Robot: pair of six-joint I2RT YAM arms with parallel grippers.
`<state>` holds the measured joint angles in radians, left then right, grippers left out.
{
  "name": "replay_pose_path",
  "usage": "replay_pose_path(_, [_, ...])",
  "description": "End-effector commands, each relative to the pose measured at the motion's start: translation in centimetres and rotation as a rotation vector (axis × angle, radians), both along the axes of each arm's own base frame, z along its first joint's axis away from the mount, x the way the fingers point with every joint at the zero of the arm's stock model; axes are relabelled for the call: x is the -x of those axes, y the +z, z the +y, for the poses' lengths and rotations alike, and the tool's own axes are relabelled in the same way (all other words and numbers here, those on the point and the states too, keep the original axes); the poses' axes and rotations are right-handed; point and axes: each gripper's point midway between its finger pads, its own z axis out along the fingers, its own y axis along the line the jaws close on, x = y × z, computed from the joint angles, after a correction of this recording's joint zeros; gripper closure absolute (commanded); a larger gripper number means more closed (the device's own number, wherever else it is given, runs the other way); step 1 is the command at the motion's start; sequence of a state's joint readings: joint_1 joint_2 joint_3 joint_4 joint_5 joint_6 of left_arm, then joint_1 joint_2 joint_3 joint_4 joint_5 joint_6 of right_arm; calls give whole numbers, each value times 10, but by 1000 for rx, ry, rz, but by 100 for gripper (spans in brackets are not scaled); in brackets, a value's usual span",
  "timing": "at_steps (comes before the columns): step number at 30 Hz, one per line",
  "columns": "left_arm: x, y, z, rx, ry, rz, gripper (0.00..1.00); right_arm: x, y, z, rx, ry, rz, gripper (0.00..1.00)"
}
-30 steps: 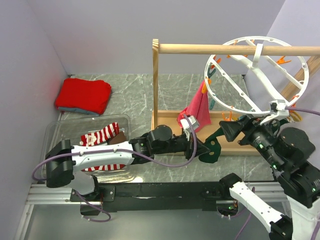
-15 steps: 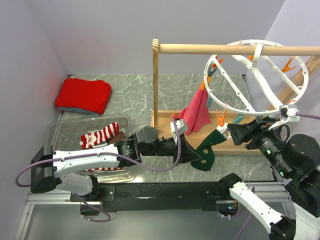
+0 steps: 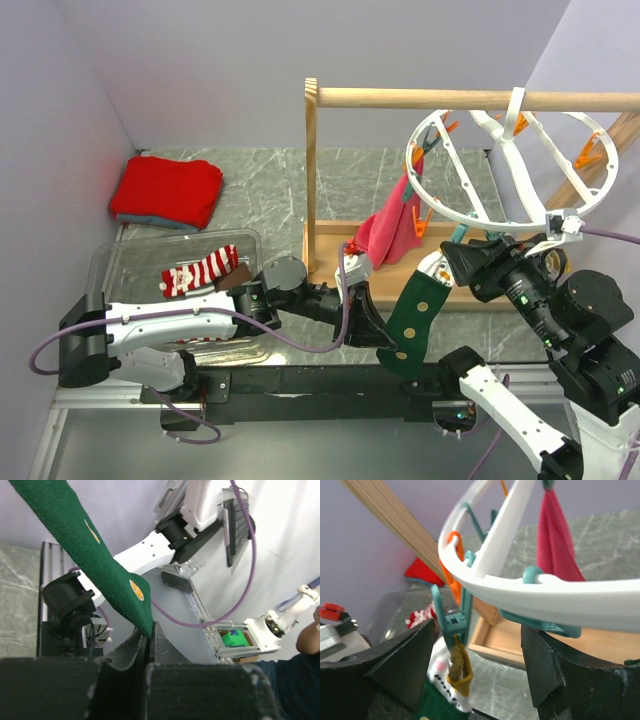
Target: Remove the socks clipped to the hanger
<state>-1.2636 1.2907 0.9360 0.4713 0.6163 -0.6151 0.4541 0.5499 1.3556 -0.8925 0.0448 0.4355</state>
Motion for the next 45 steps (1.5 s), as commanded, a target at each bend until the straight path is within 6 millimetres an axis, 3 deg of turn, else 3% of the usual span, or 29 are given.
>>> replay_pose_path(1, [16,24,14,80,-83,-10,99,-1,35,19,-106,87,-131,25])
replay_pose_path(8, [16,20,12,69,-84,14,99,-11,41,30,-137,114,-141,28])
replay_pose_path(24, [18,13,13,45,-97,27,99,-19,38,29,-151,89,-153,40])
replay_pose_path(31, [17,11,13,35,-92,29,99,-21,31,29,-140,80,-138,67])
replay_pose_path(35, [15,6,11,17,-75,31,99,-21,28,29,-135,79,-127,93])
replay_pose_path(37, [13,0,11,-5,-63,34,99,-21,26,27,-130,74,-124,100])
replay_pose_path(41, [5,-15,9,-58,-7,53,99,-21,23,23,-120,52,-119,100])
replay_pose_path(45, [-27,-44,2,-186,190,84,99,-20,18,22,-107,51,-106,100])
